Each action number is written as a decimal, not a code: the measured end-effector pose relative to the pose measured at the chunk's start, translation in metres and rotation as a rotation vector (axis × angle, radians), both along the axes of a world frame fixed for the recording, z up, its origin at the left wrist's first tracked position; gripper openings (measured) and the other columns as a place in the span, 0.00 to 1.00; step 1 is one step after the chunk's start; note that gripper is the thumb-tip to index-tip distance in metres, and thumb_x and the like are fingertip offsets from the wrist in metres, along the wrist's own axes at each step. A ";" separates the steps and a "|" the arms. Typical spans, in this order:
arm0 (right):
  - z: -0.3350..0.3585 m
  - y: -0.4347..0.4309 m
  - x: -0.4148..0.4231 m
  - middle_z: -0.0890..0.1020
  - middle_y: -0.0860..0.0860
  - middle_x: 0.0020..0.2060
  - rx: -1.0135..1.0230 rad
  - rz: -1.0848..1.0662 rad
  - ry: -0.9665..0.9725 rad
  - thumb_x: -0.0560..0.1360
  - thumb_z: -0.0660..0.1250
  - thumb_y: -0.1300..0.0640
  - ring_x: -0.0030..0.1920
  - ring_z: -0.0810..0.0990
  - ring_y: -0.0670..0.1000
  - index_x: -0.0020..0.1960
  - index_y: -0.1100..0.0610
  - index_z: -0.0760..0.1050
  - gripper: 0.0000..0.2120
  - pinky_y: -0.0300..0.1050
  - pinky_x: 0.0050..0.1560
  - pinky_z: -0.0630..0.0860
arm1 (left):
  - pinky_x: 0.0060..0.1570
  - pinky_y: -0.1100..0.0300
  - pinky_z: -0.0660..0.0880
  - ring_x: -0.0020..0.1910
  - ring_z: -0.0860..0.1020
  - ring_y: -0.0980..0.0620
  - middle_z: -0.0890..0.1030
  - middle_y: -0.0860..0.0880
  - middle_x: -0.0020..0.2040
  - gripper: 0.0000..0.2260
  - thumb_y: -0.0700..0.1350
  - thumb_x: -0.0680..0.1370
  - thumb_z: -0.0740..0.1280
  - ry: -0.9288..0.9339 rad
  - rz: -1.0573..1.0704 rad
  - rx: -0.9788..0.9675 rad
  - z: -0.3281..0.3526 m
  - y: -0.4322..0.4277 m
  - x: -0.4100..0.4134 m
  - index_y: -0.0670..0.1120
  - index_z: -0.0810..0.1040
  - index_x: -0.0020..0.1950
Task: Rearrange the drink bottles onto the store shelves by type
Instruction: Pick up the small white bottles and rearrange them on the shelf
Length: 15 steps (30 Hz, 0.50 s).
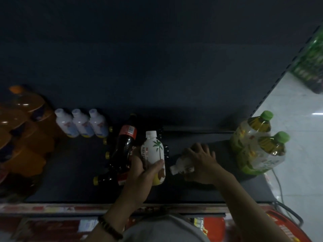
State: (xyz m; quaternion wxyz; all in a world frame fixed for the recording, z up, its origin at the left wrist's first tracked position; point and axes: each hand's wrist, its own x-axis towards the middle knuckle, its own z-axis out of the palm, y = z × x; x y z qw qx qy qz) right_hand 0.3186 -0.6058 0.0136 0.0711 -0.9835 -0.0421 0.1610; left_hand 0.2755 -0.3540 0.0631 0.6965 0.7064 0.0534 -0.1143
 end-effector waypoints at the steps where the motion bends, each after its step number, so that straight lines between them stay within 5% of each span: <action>1: -0.003 -0.005 -0.001 0.61 0.49 0.75 0.004 -0.009 -0.009 0.64 0.77 0.30 0.75 0.63 0.63 0.78 0.40 0.62 0.49 0.63 0.72 0.67 | 0.57 0.59 0.79 0.57 0.84 0.60 0.84 0.56 0.61 0.20 0.44 0.79 0.74 -0.004 0.003 -0.004 0.000 0.001 0.000 0.60 0.73 0.66; 3: -0.010 -0.015 -0.003 0.70 0.47 0.72 0.150 -0.072 -0.064 0.65 0.77 0.30 0.68 0.73 0.58 0.74 0.40 0.69 0.41 0.55 0.64 0.73 | 0.56 0.60 0.79 0.58 0.84 0.59 0.84 0.57 0.60 0.21 0.44 0.79 0.74 -0.020 0.020 -0.015 0.003 0.001 0.000 0.61 0.73 0.68; 5: -0.012 -0.020 -0.010 0.83 0.47 0.57 0.594 -0.285 -0.082 0.67 0.76 0.29 0.52 0.83 0.54 0.61 0.44 0.78 0.30 0.48 0.47 0.80 | 0.53 0.63 0.80 0.57 0.84 0.61 0.84 0.61 0.59 0.22 0.45 0.78 0.74 -0.030 0.034 -0.035 0.005 0.001 0.000 0.62 0.73 0.68; 7: -0.009 -0.016 -0.020 0.86 0.48 0.42 1.066 -0.484 -0.079 0.73 0.75 0.32 0.41 0.84 0.53 0.55 0.47 0.81 0.21 0.44 0.37 0.79 | 0.53 0.64 0.79 0.57 0.83 0.63 0.84 0.64 0.58 0.22 0.51 0.76 0.76 -0.007 0.042 -0.067 0.006 0.001 -0.002 0.64 0.74 0.66; 9: 0.003 -0.006 -0.027 0.87 0.50 0.43 1.328 -0.532 -0.043 0.79 0.68 0.41 0.44 0.85 0.56 0.58 0.52 0.82 0.16 0.43 0.41 0.81 | 0.57 0.61 0.78 0.59 0.83 0.61 0.84 0.66 0.58 0.24 0.55 0.73 0.79 0.007 0.060 -0.089 0.005 0.002 -0.003 0.68 0.74 0.64; 12: 0.020 0.007 -0.031 0.87 0.61 0.57 1.574 -0.558 0.104 0.84 0.65 0.41 0.57 0.86 0.64 0.68 0.59 0.79 0.24 0.59 0.56 0.83 | 0.60 0.57 0.78 0.59 0.83 0.63 0.84 0.68 0.58 0.24 0.60 0.68 0.77 -0.011 0.079 -0.066 0.010 0.003 -0.005 0.74 0.74 0.61; 15: 0.040 0.020 -0.030 0.85 0.64 0.58 1.711 -0.541 0.199 0.78 0.65 0.44 0.55 0.86 0.64 0.68 0.60 0.78 0.25 0.60 0.53 0.83 | 0.63 0.54 0.78 0.61 0.83 0.60 0.84 0.63 0.61 0.26 0.53 0.73 0.76 -0.067 0.127 -0.032 0.019 0.005 -0.005 0.66 0.73 0.68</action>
